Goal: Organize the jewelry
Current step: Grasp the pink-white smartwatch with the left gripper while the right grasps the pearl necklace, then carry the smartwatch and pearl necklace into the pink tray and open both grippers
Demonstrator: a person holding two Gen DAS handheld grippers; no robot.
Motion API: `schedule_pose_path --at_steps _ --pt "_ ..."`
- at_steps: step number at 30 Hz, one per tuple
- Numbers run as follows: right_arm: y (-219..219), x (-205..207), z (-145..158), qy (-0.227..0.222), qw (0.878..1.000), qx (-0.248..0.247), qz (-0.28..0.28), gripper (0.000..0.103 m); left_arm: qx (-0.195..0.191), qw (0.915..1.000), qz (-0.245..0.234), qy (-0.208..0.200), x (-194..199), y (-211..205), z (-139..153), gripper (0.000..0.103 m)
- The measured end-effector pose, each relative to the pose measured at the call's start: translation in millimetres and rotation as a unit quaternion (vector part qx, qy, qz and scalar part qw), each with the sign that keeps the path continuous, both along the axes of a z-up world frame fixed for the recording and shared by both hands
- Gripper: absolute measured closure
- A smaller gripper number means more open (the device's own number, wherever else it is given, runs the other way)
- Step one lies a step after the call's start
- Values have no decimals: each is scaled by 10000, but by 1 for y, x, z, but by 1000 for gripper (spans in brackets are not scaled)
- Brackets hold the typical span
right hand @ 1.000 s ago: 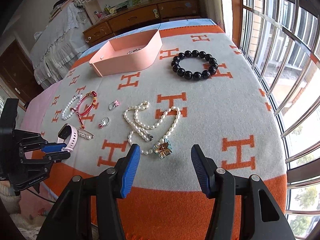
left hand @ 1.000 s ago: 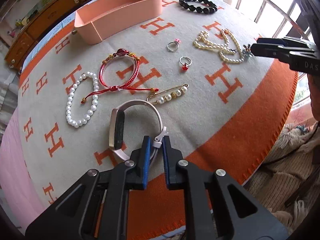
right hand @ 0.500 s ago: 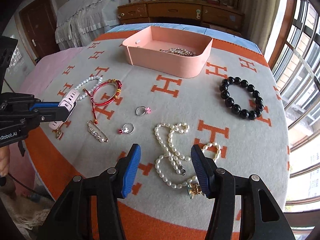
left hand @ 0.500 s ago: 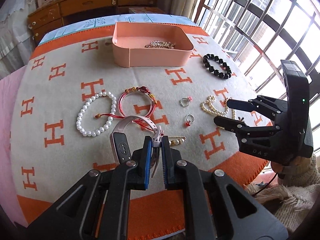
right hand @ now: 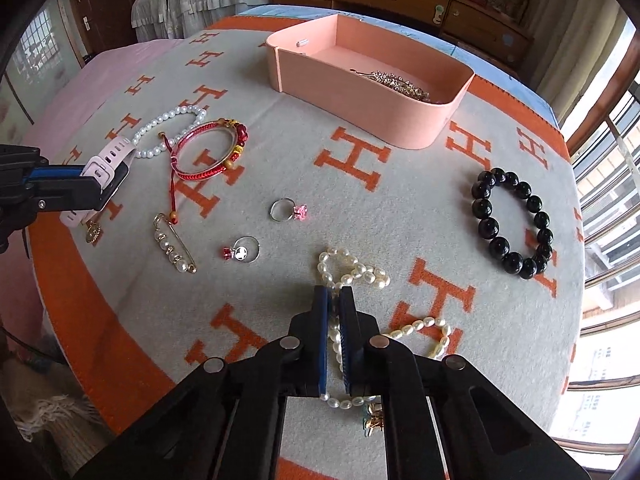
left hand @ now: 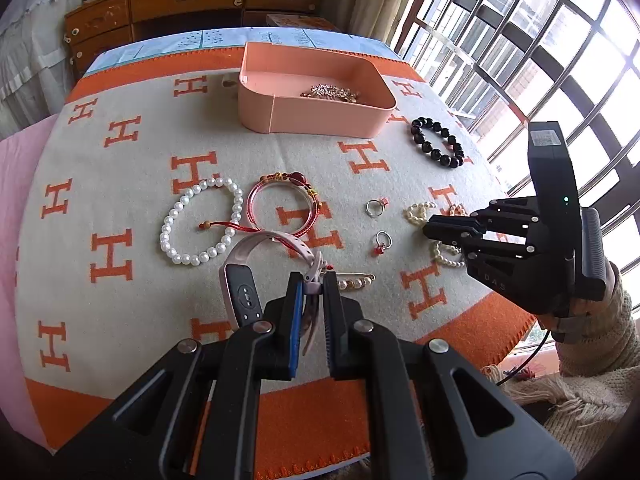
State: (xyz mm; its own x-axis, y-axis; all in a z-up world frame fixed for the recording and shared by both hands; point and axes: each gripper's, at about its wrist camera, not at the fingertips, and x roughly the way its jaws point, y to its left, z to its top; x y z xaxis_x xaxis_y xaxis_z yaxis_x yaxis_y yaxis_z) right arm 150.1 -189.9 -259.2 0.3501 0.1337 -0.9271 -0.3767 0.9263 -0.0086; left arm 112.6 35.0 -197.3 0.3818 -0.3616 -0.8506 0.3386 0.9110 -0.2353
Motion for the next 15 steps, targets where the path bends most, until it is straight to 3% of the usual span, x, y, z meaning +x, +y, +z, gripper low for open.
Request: schedule_pose_path --at_steps 5,15 --pt "-16 1 42 -287 9983 409 -304 98 79 9998 4 -171 9 5 28 96" --pt "-35 24 210 -1746 9732 1303 -737 98 178 9961 147 -850 60 0 129 96"
